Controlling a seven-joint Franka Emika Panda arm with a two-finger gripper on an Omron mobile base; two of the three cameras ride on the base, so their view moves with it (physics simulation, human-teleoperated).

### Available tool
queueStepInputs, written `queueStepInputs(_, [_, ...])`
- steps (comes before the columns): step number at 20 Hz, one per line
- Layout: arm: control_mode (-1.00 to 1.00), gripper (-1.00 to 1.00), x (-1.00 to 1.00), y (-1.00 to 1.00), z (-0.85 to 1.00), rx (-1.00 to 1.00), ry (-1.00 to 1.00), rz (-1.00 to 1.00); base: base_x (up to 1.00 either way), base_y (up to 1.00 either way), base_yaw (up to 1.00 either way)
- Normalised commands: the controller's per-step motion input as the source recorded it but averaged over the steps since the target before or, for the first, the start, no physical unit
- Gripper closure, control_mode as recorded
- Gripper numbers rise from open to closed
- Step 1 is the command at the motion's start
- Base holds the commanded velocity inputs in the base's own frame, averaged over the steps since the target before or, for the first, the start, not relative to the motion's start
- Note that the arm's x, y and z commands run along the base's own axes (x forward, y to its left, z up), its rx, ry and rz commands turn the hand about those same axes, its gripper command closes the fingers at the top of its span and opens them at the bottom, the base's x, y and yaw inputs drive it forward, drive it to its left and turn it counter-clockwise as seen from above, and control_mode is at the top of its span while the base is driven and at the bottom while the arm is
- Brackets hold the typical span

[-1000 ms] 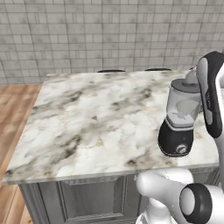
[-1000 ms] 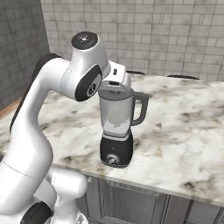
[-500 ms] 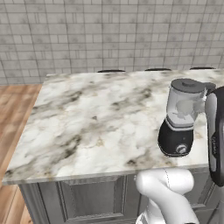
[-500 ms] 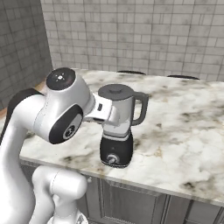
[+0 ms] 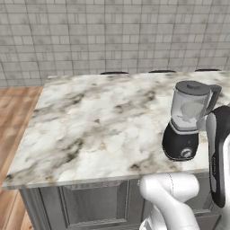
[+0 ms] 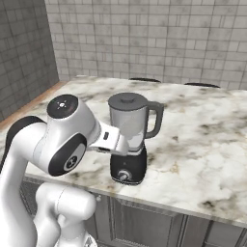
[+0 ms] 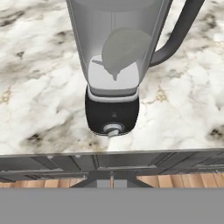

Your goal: Grab the lime and lemon wedge from the fridge, place them in the blender, close the lid, and turn on the blender to create a marinade.

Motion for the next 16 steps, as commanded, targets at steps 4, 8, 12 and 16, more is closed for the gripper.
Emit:
queueStepInputs(4, [-1.0, 1.0, 0.0, 0.0, -0.04, 0.0, 0.0, 0.0, 0.0, 0.0, 0.0])
queueStepInputs(8, [-1.0, 1.0, 0.0, 0.0, 0.0, 0.0, 0.0, 0.0, 0.0, 0.0, 0.0])
queueStepInputs(12, [-1.0, 1.0, 0.0, 0.0, -0.02, 0.0, 0.0, 0.0, 0.0, 0.0, 0.0])
queueStepInputs(16, [-1.0, 1.0, 0.0, 0.0, -0.28, 0.0, 0.03, 0.0, 0.0, 0.0, 0.0])
